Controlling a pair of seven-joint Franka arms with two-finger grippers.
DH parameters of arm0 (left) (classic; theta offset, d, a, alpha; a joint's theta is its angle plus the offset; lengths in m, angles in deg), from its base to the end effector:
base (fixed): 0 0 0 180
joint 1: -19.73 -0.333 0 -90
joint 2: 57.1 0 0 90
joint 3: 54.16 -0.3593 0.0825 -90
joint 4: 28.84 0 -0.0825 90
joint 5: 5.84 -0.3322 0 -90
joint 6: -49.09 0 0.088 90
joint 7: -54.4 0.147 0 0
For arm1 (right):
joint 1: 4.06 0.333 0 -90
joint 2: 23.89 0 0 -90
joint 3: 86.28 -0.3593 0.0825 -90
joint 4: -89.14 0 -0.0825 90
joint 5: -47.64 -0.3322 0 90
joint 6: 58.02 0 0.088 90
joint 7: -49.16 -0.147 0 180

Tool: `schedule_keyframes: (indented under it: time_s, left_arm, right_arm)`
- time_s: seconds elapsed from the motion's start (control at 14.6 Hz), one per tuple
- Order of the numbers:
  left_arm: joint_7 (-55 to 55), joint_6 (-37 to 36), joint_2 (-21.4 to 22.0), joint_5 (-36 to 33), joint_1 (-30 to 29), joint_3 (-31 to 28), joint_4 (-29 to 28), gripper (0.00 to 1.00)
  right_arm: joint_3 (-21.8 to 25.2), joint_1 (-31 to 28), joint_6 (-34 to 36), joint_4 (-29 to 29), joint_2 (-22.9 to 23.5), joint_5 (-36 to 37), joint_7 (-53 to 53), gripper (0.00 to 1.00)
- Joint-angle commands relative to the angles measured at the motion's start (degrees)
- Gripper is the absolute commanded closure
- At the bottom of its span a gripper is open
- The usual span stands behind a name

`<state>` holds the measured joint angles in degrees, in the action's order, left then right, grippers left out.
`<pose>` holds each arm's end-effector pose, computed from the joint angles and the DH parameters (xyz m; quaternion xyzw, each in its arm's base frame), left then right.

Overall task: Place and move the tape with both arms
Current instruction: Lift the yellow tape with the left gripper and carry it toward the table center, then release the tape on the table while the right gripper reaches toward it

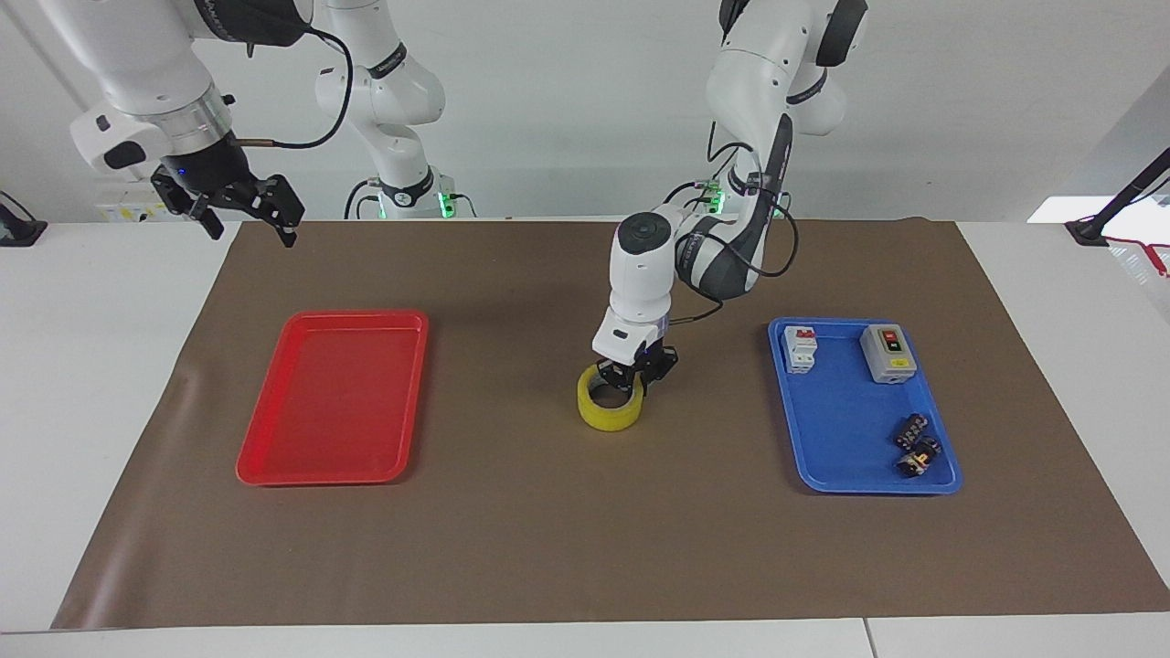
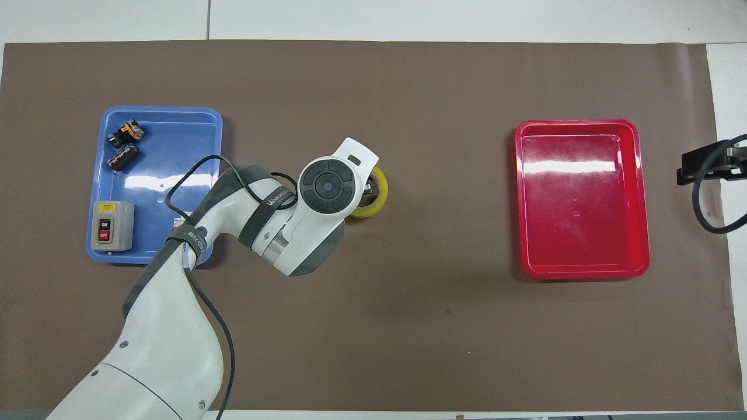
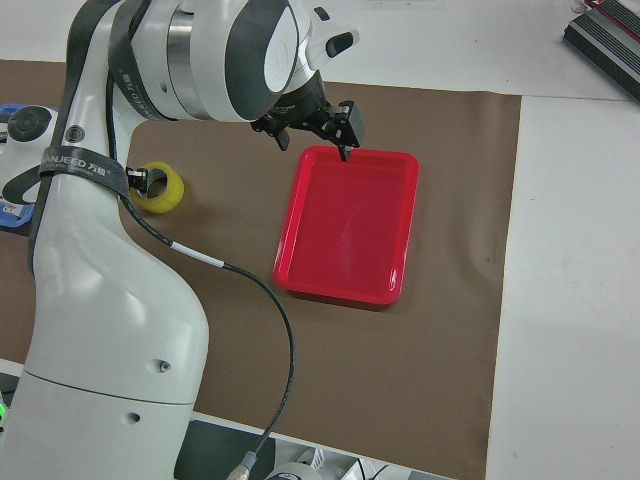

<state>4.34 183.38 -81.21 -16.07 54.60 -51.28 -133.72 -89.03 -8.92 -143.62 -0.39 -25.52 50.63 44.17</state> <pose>0.5077 -0.3795 0.3448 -0.9960 -0.0505 -0.0729 0.0083 0.4826 -0.0254 0.6389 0.9974 -0.0634 -0.0194 0.0272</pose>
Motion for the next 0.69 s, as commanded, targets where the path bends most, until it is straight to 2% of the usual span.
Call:
schedule_keyframes:
  time_s: [0.0,0.14,0.27,0.62]
  left_arm:
    - [-1.1,0.88,0.55,-1.73,1.07,-0.68,-0.67,1.0]
    - [-1.36,0.62,0.55,-1.64,0.99,-0.6,-0.67,1.0]
    - [-1.1,0.88,0.81,-1.46,0.37,-0.68,-0.49,0.01]
    - [0.05,0.09,5.72,-1.2,-3.49,-0.6,-0.76,0.0]
  right_arm:
    - [-0.15,-0.76,-0.62,-0.73,-0.56,-0.43,1.39,0.0]
    - [-0.15,-0.76,-0.62,-0.73,-0.56,-0.43,1.39,0.0]
    - [-0.15,-0.76,-0.62,-0.82,-0.56,-0.43,1.39,0.0]
    - [-0.15,-0.76,-0.62,-0.82,-0.56,-0.43,1.39,0.0]
